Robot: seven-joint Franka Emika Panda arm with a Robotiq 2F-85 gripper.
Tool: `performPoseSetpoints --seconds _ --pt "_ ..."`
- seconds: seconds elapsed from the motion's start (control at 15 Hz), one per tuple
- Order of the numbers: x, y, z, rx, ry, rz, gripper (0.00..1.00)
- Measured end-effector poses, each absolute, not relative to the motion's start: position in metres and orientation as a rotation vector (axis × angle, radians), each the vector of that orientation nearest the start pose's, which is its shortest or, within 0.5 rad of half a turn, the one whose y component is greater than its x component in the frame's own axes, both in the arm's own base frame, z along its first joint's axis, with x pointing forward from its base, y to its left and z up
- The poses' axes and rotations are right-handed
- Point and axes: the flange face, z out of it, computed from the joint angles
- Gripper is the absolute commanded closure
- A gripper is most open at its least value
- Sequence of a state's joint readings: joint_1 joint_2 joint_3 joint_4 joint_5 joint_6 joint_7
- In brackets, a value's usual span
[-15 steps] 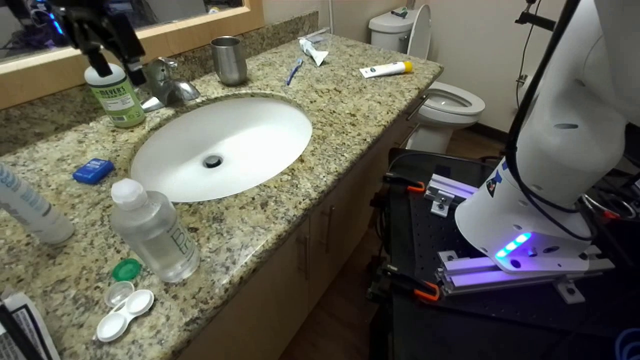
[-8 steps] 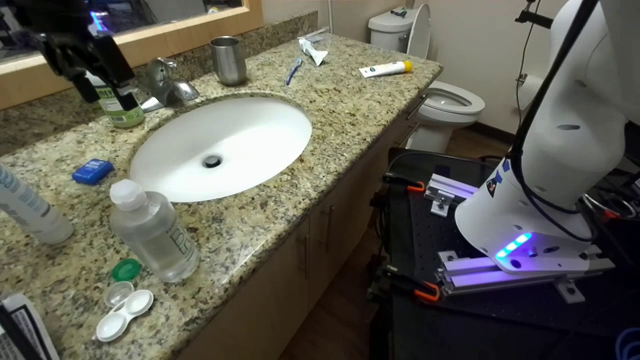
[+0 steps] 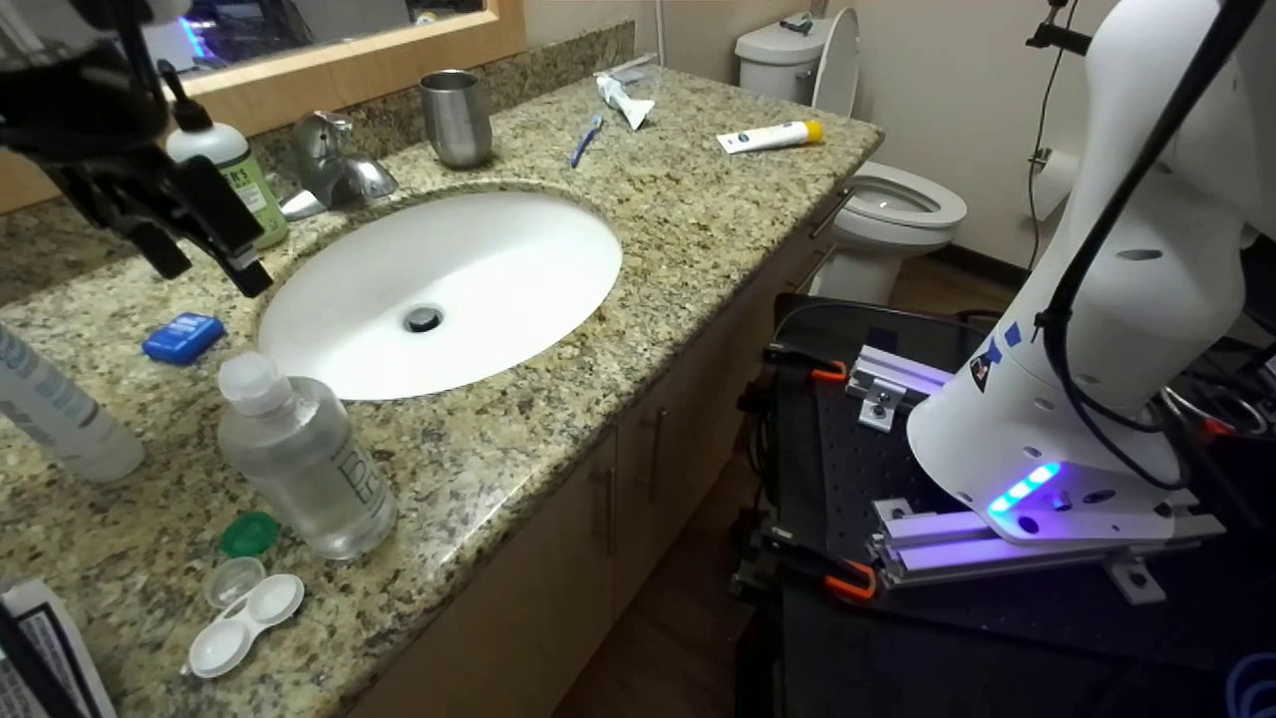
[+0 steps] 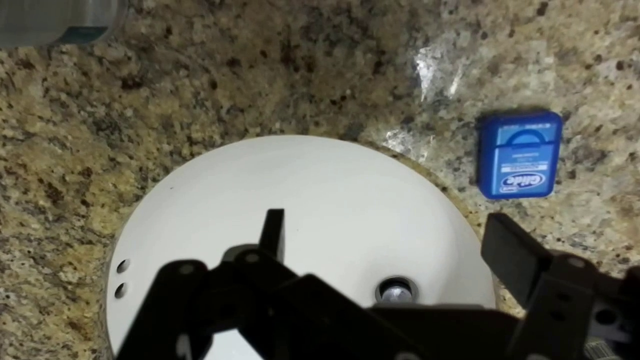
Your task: Move the dental floss to the right side of the sink
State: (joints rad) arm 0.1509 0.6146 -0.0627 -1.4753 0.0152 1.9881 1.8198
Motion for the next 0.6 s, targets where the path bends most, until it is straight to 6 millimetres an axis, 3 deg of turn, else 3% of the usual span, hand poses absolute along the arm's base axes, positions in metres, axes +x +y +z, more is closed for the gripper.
performPoseSetpoints --seconds 0.47,0.6 --pt "0.713 0.096 0.288 -1.976 2.495 0.132 0.0" --pt "0.725 0.092 0.289 -1.897 2.536 0.102 0.0"
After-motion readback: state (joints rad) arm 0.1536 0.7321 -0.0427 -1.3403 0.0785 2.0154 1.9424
